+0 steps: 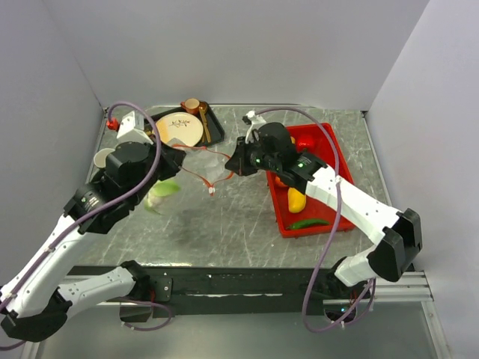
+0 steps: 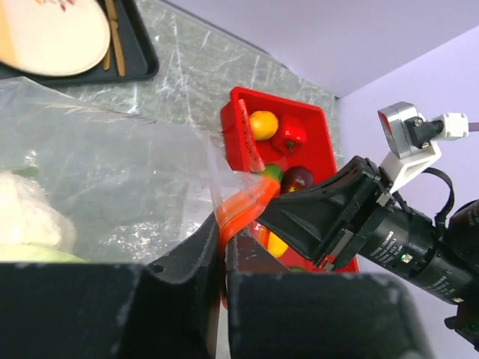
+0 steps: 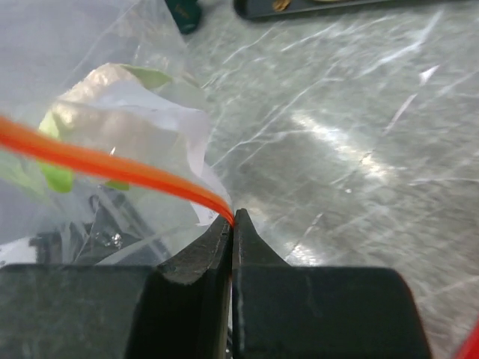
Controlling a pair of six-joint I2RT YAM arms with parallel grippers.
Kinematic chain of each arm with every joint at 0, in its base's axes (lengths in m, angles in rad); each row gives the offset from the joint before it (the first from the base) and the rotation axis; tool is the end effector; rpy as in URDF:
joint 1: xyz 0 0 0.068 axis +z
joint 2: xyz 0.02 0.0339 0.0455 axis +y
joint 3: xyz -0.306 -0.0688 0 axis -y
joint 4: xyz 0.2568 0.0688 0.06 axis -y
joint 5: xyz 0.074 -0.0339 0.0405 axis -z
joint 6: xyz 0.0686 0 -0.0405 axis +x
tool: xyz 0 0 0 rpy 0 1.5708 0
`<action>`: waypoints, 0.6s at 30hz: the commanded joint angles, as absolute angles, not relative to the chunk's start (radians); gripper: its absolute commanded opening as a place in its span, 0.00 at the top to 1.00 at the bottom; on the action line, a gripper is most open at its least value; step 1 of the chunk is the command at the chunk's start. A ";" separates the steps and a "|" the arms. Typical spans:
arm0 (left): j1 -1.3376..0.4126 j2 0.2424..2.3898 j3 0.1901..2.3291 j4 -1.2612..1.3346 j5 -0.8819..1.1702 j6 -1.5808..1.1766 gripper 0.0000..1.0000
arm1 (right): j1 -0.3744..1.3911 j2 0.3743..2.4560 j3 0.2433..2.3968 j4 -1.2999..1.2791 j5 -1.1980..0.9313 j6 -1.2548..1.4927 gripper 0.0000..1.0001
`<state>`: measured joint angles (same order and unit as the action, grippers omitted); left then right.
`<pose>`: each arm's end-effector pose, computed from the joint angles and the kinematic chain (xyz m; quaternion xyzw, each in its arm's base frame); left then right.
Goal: Place the food in the zip-top bag and seal the zipper
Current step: Adjust the zipper food storage bag at the center of the board.
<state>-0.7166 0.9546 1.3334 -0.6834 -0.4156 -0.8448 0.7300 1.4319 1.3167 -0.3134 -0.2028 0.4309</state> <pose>0.1615 -0.1039 0.4729 -0.1723 0.7794 -0.2893 0.5283 0.2650 0.2557 0.3880 -0.1788 0.8195 0.3661 0.4030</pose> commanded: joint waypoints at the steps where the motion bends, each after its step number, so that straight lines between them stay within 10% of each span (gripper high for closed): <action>1: -0.713 1.000 1.277 -0.719 -0.428 -0.865 0.86 | 0.726 1.469 1.312 -0.240 -0.226 0.468 0.92; 18: -0.713 1.324 1.200 -0.494 -0.256 -0.825 0.92 | 0.629 1.433 1.089 -0.207 -0.002 0.497 0.76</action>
<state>-0.7143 1.3537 1.1511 -0.6033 -0.3000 -0.8520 0.6865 1.5448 1.0832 -0.2455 -0.0742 0.4889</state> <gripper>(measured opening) 0.073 0.230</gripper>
